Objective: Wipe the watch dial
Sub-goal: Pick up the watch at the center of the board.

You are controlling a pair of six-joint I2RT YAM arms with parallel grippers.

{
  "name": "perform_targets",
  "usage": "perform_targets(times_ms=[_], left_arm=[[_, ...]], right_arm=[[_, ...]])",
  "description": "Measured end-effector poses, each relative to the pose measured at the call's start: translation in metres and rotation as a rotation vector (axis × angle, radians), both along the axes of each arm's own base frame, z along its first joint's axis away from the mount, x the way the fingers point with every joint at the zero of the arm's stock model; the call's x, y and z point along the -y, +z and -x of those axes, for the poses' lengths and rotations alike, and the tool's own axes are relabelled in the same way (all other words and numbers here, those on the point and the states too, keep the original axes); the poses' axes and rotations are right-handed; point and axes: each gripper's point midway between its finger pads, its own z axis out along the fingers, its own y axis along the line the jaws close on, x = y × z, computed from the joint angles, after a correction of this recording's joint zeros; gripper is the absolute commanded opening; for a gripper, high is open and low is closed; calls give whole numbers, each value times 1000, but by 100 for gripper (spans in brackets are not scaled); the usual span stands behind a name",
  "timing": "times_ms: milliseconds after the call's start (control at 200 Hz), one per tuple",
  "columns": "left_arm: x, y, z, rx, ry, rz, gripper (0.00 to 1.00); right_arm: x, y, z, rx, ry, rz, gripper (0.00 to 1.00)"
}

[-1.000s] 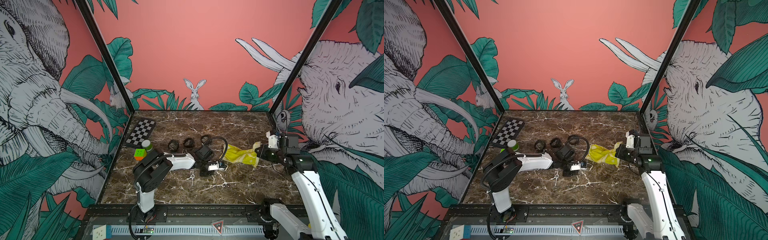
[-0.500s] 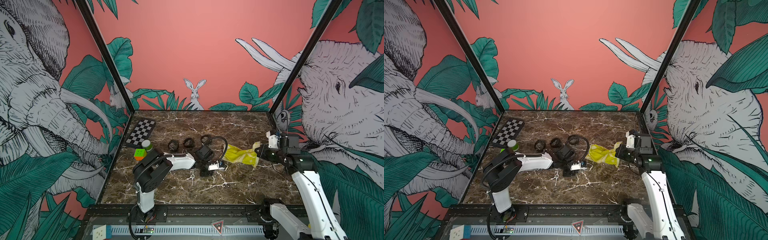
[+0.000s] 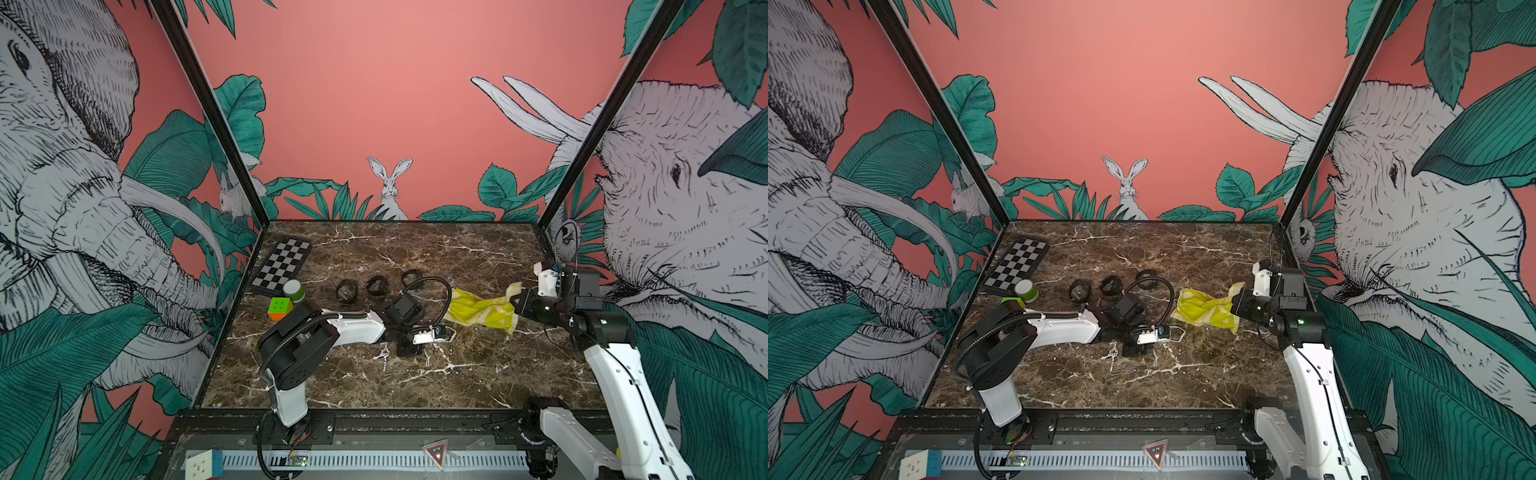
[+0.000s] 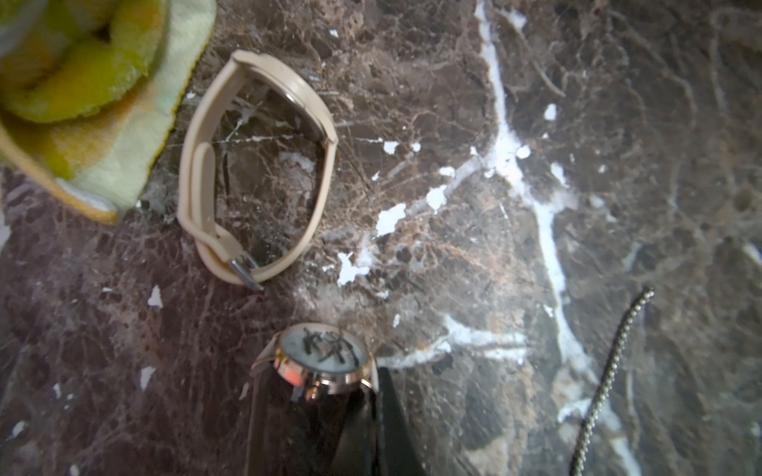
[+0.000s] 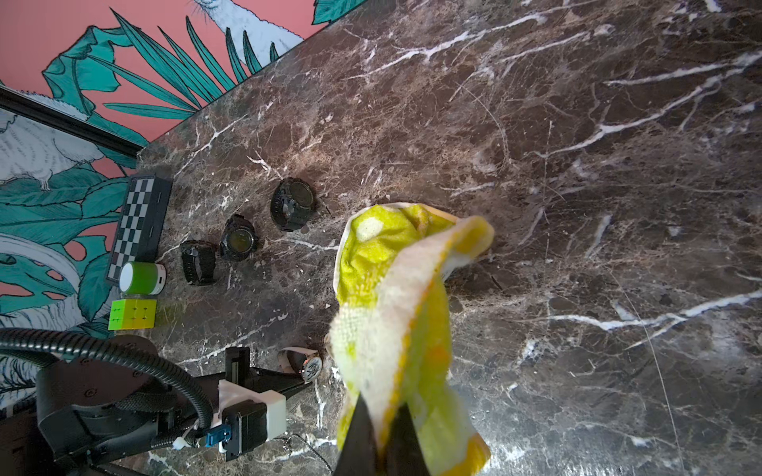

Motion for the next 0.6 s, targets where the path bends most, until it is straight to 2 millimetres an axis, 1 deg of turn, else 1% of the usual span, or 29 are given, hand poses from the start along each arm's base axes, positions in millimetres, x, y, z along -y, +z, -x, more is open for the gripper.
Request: perform_targets(times_ms=[100,265,490,600], left_arm=[[7,15,-8,53,7,51,0],[23,53,-26,166,28,162,0],[39,95,-57,261,73,281,0],[38,112,-76,272,111,346,0]], right_arm=[[-5,3,-6,31,23,-24,0],[-20,1,-25,72,78,-109,0],[-37,1,-66,105,125,-246,0],[-41,0,-89,112,133,-303,0]])
